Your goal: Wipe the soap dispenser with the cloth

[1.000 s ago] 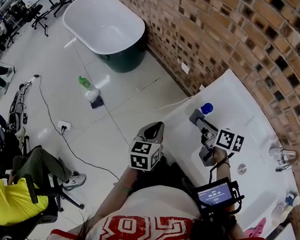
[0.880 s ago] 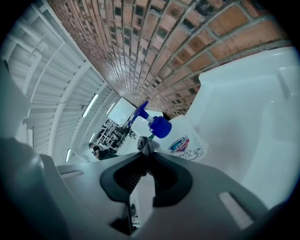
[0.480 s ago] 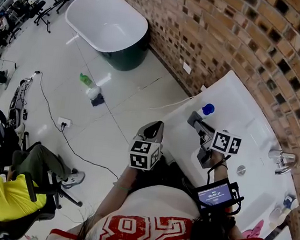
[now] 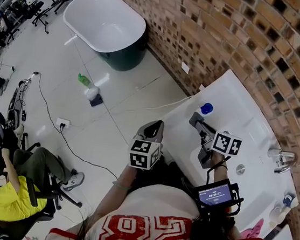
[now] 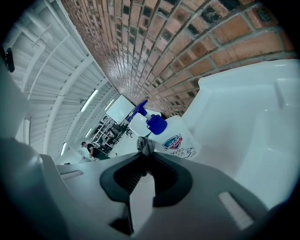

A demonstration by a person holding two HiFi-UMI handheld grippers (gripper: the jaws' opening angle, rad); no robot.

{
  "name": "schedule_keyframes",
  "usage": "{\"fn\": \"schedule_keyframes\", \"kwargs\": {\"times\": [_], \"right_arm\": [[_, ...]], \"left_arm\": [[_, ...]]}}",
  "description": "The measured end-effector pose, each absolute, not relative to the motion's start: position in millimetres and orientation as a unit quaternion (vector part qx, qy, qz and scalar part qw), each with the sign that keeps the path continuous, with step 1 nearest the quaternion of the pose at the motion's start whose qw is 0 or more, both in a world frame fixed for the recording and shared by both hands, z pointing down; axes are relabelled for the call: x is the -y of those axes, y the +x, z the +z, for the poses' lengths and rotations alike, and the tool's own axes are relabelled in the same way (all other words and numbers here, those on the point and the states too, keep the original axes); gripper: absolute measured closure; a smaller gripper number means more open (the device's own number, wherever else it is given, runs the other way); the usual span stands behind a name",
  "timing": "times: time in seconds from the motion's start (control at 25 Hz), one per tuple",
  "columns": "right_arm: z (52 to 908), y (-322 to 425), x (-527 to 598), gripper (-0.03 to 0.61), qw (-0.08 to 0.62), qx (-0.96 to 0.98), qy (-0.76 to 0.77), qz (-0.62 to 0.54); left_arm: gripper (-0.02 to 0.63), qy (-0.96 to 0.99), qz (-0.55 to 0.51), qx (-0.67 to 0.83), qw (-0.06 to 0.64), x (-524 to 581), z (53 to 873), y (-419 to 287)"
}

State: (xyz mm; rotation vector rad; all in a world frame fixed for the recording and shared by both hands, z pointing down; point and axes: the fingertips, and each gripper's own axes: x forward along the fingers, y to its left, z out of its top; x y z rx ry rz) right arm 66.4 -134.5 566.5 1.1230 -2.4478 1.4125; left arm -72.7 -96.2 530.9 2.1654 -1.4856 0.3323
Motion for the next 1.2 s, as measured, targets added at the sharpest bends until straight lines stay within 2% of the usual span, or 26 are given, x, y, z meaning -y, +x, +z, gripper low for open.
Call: {"fn": "schedule_keyframes", "kwargs": {"times": [1.2], "right_arm": [[655.6,67.3,139.5,0.531,0.131,0.750,0.399,0.511]], "left_arm": [[0.611,0.771,0.123,0.571,0.255,90.5,536.8,-98.7]]}}
